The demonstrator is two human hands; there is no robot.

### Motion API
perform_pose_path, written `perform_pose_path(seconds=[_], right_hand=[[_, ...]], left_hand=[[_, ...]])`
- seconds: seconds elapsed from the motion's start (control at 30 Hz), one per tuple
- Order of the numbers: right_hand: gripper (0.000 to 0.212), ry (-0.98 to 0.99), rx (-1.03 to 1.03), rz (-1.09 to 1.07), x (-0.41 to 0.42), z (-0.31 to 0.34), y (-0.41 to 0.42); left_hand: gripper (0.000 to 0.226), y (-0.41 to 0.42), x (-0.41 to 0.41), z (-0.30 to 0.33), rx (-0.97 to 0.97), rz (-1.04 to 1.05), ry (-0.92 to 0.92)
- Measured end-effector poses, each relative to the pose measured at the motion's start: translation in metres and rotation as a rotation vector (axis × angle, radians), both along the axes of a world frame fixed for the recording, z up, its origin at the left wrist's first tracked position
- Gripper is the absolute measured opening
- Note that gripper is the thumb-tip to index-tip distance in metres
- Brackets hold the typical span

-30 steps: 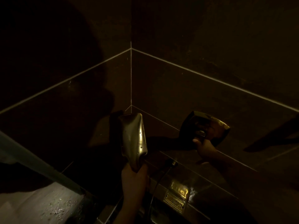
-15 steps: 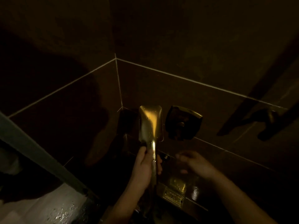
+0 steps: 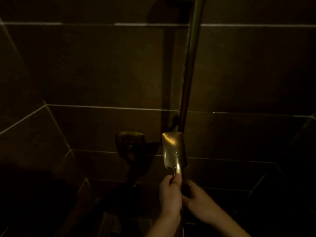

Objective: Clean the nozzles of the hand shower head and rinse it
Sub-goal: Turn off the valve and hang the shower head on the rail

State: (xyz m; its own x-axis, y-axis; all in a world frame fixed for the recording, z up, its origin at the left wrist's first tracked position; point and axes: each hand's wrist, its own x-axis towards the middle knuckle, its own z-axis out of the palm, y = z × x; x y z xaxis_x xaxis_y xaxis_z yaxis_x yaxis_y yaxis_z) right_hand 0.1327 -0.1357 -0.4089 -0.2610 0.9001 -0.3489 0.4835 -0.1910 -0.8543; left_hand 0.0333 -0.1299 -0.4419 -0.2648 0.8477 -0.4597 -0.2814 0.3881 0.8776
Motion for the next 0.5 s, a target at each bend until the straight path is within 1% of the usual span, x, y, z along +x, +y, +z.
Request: perform_pose_path(seconds=[0.1, 0.2, 0.27, 0.4, 0.43, 0.5], right_hand=[[0.02, -0.007, 0.063, -0.115, 0.028, 0.002, -0.001], [0.018, 0.033, 0.081, -0.185, 0.057, 0.018, -0.002], [0.016, 0.058, 0.098, -0.22, 0.072, 0.032, 0.002], [0.017, 0.093, 0.15, -0.319, 0.102, 0.065, 0.021], [0.018, 0.099, 0.15, -0.319, 0.11, 0.077, 0.027], [0.022, 0.107, 0.15, -0.3, 0.123, 0.107, 0.04]], left_hand=[[0.019, -0.004, 0.023, 0.015, 0.125, -0.18, 0.181], [0.019, 0.001, 0.042, 0.039, 0.256, -0.399, 0.358], [0.025, 0.011, 0.051, 0.055, 0.322, -0.505, 0.529], [0.032, 0.046, 0.052, 0.103, 0.42, -0.611, 0.971], [0.037, 0.055, 0.046, 0.122, 0.453, -0.62, 1.088], [0.048, 0.069, 0.031, 0.17, 0.574, -0.554, 1.301]])
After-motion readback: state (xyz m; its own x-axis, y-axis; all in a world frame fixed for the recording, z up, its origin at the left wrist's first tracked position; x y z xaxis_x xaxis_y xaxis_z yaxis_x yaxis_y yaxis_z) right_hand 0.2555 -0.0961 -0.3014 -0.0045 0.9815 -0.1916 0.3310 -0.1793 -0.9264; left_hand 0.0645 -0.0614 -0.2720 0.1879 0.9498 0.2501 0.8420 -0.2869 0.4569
